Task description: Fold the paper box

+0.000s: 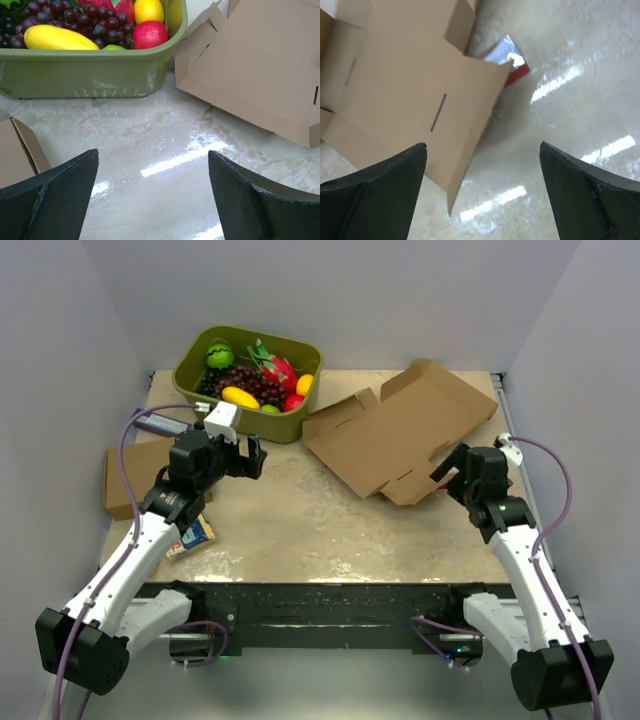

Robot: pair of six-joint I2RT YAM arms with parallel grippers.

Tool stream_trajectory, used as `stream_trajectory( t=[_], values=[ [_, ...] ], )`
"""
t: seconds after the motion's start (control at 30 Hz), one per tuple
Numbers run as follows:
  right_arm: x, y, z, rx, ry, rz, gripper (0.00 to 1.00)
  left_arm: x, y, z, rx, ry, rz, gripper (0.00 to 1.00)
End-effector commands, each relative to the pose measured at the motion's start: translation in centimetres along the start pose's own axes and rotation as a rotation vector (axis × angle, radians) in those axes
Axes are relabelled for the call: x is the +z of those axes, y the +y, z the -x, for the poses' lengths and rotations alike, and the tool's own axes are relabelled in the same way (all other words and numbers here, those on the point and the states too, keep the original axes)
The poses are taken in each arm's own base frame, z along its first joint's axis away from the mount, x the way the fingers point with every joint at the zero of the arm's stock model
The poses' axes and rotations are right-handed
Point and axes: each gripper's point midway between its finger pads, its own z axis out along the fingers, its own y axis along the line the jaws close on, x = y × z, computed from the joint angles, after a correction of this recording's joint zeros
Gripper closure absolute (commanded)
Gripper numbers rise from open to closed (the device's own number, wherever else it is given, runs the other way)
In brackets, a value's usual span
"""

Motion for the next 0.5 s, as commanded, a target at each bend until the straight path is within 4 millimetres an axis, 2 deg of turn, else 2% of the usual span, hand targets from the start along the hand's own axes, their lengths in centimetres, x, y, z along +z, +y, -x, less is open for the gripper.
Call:
stream_trajectory(
  t=[0.0, 0.1, 0.2, 0.27, 0.37, 0.43, 0.47],
  values=[
    [0.1, -0.8, -3.0, 0.036, 0.141, -0.032, 0.02, -0.6, 0.3, 1.0, 0.033, -0.037, 0.015, 0.05],
    [1.3, 0.4, -3.6, 0.053, 0.181, 0.011, 0.02, -0.9, 0.2, 1.2, 0.032, -0.048, 0.014, 0.05],
    [3.0, 1.1, -5.6, 0.092, 0.257, 0.032, 0.07, -0.9, 0.1, 1.2, 0.034, -0.049, 0.008, 0.05],
    [3.9, 0.9, -6.8, 0.127, 0.287, 0.019, 0.07, -0.8, 0.4, 1.2, 0.039, -0.047, 0.018, 0.05],
    [4.9, 0.9, -7.6, 0.165, 0.282, 0.03, 0.12, -1.2, 0.6, 1.4, 0.043, -0.049, 0.033, 0.04],
    [5.4, 1.1, -7.9, 0.176, 0.274, 0.052, 0.2, -1.5, 1.2, 1.7, 0.044, -0.064, 0.067, 0.04],
    [5.5, 1.2, -7.9, 0.191, 0.271, 0.059, 0.31, -1.8, 1.3, 2.1, 0.044, -0.077, 0.073, 0.04]
  ],
)
